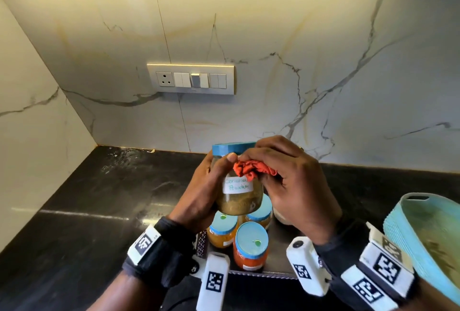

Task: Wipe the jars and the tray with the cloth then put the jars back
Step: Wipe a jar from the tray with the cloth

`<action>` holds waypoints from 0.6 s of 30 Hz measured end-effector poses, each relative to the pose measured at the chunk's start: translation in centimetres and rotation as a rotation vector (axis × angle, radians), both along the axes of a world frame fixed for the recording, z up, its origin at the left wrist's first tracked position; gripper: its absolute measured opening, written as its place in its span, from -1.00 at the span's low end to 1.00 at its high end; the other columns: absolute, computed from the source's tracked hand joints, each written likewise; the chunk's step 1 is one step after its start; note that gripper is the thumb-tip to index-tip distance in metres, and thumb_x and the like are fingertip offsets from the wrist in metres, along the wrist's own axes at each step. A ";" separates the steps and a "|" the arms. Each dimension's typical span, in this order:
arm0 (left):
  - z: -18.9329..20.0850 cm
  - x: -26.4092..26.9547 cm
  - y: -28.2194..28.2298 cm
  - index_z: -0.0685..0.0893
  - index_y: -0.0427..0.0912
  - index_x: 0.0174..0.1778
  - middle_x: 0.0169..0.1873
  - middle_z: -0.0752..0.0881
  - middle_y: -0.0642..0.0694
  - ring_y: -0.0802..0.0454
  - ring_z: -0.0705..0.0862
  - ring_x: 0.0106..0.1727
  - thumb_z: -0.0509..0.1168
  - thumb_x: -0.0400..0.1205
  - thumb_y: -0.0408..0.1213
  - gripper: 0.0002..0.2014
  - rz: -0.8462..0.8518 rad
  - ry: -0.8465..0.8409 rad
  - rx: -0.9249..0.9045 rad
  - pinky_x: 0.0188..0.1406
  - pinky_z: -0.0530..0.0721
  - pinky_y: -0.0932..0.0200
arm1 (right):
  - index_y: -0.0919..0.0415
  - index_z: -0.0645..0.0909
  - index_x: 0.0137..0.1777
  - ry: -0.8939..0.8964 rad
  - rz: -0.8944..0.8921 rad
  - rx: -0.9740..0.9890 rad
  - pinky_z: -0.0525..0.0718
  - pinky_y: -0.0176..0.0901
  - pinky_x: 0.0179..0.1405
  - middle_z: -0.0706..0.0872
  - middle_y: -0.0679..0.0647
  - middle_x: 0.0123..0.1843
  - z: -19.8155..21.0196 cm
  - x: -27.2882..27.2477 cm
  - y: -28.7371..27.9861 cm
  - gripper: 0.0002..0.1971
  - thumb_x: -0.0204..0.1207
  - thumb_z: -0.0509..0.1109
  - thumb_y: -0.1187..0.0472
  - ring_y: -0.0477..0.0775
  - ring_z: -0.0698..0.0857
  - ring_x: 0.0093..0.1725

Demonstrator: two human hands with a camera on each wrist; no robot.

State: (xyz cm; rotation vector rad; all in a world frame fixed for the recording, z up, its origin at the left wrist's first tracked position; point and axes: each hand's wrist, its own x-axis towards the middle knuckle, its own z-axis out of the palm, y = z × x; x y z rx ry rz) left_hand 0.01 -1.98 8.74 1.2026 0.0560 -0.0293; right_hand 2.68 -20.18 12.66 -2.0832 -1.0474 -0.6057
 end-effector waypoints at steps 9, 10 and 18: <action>-0.5 0.1 0.3 0.50 -0.27 0.61 0.37 0.72 -0.46 -0.41 0.76 0.34 0.55 0.43 0.26 -0.06 -0.070 0.074 -0.097 0.07 0.83 -0.22 | 0.08 0.77 0.21 0.233 -0.134 0.114 0.67 -0.39 0.24 0.80 -0.09 0.14 -0.6 1.4 -0.9 -0.63 0.43 0.61 0.39 -0.20 0.72 0.17; -0.3 0.2 0.6 0.52 -0.30 0.60 0.36 0.73 -0.47 -0.41 0.77 0.31 0.54 0.43 0.25 -0.07 -0.072 0.070 -0.097 0.05 0.84 -0.19 | 0.08 0.77 0.22 0.237 -0.121 0.135 0.68 -0.35 0.24 0.80 -0.09 0.14 -0.4 1.4 -0.9 -0.63 0.43 0.61 0.37 -0.18 0.73 0.18; 1.7 -0.4 0.9 0.82 -0.09 0.32 0.27 0.76 -0.39 -0.29 0.78 0.17 0.17 0.74 0.21 -0.47 -0.159 0.090 -0.145 0.13 0.80 -0.20 | 0.12 0.76 0.28 -0.057 0.079 -0.012 0.65 -0.20 0.30 0.73 -0.04 0.22 0.9 -0.9 -0.1 -0.64 0.51 0.44 0.37 -0.02 0.69 0.25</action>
